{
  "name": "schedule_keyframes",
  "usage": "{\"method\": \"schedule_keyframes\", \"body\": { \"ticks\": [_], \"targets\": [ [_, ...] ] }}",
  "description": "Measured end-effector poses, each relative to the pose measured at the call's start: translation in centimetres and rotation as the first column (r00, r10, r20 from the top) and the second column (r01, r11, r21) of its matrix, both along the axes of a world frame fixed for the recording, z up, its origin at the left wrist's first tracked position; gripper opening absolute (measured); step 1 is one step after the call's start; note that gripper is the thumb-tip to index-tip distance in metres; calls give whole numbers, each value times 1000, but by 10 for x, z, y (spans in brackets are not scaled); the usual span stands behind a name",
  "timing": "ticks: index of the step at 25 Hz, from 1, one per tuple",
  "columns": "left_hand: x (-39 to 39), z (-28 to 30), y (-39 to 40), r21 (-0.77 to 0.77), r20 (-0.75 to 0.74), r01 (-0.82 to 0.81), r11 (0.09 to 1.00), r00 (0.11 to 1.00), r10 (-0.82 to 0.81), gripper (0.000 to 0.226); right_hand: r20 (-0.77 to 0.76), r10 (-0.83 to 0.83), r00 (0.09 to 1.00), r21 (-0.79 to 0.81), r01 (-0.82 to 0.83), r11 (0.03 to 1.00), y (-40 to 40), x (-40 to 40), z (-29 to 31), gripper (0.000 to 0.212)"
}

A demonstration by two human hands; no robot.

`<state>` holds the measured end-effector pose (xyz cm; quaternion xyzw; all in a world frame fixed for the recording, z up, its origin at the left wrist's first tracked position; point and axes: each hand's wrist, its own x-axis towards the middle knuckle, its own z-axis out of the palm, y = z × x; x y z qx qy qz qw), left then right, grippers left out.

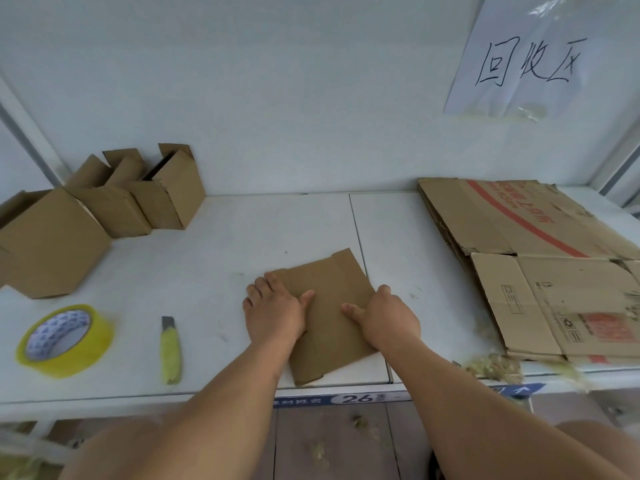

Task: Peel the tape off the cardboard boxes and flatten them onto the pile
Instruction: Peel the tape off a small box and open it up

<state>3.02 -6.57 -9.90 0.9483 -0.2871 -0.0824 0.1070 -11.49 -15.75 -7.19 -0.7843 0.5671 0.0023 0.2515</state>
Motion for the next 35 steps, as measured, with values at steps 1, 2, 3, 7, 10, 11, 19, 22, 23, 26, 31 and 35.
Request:
{"method": "schedule_keyframes", "body": {
  "ticks": [1, 2, 3, 7, 10, 11, 19, 22, 23, 26, 31, 35],
  "targets": [
    [-5, 2, 2, -37, 5, 1, 999, 1000, -1, 94, 68, -41, 997, 53, 37, 998, -2, -3, 0, 59],
    [-8, 5, 2, -78, 0, -4, 997, 1000, 4, 94, 128, -65, 990, 87, 54, 995, -4, -7, -1, 55],
    [-11, 7, 0, -112, -20, -25, 993, 1000, 23, 96, 182, -70, 981, 106, 52, 993, -6, -11, 0, 51],
    [-21, 24, -27, -208, -363, -305, 929, 907, 216, 94, 387, -116, 915, 157, 58, 986, -26, -31, 8, 37],
    [-33, 43, -62, -276, -538, -380, 883, 822, 186, 85, 513, -144, 846, 122, 94, 988, -60, -48, 38, 27],
    [-38, 52, -79, -349, -579, -388, 853, 805, 129, 80, 536, -129, 835, 80, 101, 992, -76, -55, 51, 27],
    [-137, 96, -264, -634, -494, -246, 733, 858, -139, 39, 523, -171, 835, -154, 289, 945, -225, -172, 77, 27],
    [-178, 79, -310, -582, -298, 4, 813, 929, -218, 52, 413, -239, 879, -179, 335, 925, -267, -207, 53, 37],
    [-185, 73, -322, -531, -238, 84, 843, 940, -244, 54, 380, -250, 890, -183, 337, 924, -279, -215, 44, 40],
    [-193, 63, -359, -312, -15, 305, 900, 945, -325, 42, 322, -214, 922, -268, 305, 914, -310, -225, 19, 35],
    [-189, 16, -382, -30, 256, 353, 935, 907, -335, 42, 102, -197, 975, -473, 221, 853, -329, -229, -19, 32],
    [-186, -1, -381, -14, 250, 363, 932, 903, -348, 46, 84, -220, 972, -495, 232, 837, -329, -226, -28, 33]
  ]
}}
